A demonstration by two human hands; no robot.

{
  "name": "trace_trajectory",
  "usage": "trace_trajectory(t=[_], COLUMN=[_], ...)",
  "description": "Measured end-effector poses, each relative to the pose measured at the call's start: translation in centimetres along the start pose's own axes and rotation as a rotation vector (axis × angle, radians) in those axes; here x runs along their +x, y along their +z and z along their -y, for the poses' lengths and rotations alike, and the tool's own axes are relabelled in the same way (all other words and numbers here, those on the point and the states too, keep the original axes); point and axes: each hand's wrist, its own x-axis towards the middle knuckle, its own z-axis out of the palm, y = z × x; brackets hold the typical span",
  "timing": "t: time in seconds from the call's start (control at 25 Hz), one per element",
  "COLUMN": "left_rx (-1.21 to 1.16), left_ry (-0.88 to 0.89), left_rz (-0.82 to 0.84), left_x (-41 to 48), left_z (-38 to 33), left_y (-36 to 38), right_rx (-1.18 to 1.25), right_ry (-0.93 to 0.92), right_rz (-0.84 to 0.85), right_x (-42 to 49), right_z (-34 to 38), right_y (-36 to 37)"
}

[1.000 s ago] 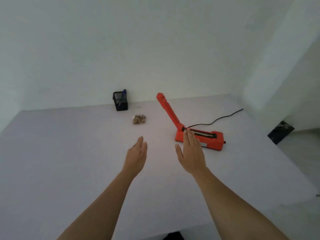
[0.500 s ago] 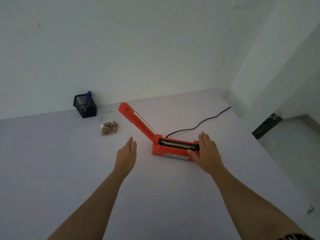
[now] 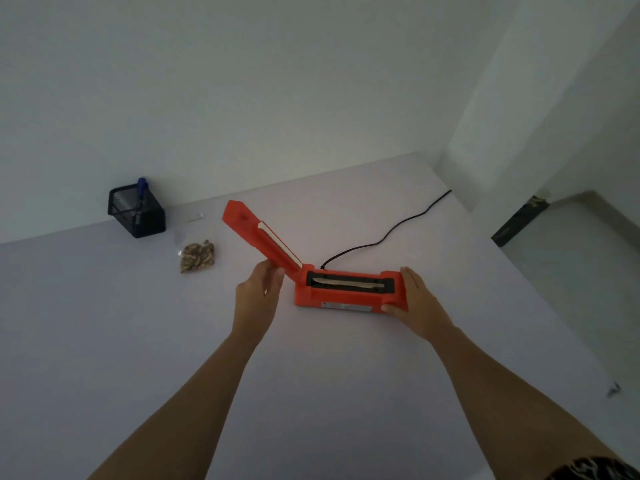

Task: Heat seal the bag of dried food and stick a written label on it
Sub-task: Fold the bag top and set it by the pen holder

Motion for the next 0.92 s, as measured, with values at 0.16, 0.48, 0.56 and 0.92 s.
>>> trace_trajectory(t=[0.16, 0.48, 0.56, 0.92], left_rx=[0.136, 0.259, 0.107, -0.334], left_ry=[0.339, 0.370, 0.056, -0.565], left_rz=[-0.053, 0.233, 0.169, 0.228], left_x=[0.3, 0.7, 1.2, 3.8], left_z=[-1.0, -1.9, -1.9, -1.4], left_y=[1.2, 5.9, 6.5, 6.4], right_rx=[0.175, 0.300, 0.237, 0.419], right_ry=[0.071, 0.086, 0.080, 0.353], right_rz=[-0.055, -0.133, -0.121, -0.177], right_x=[-0.2, -0.6, -0.9, 2.6], right_z=[-0.2, -1.4, -1.3, -0.9], right_y=[0.1, 0.7, 0.5, 1.4])
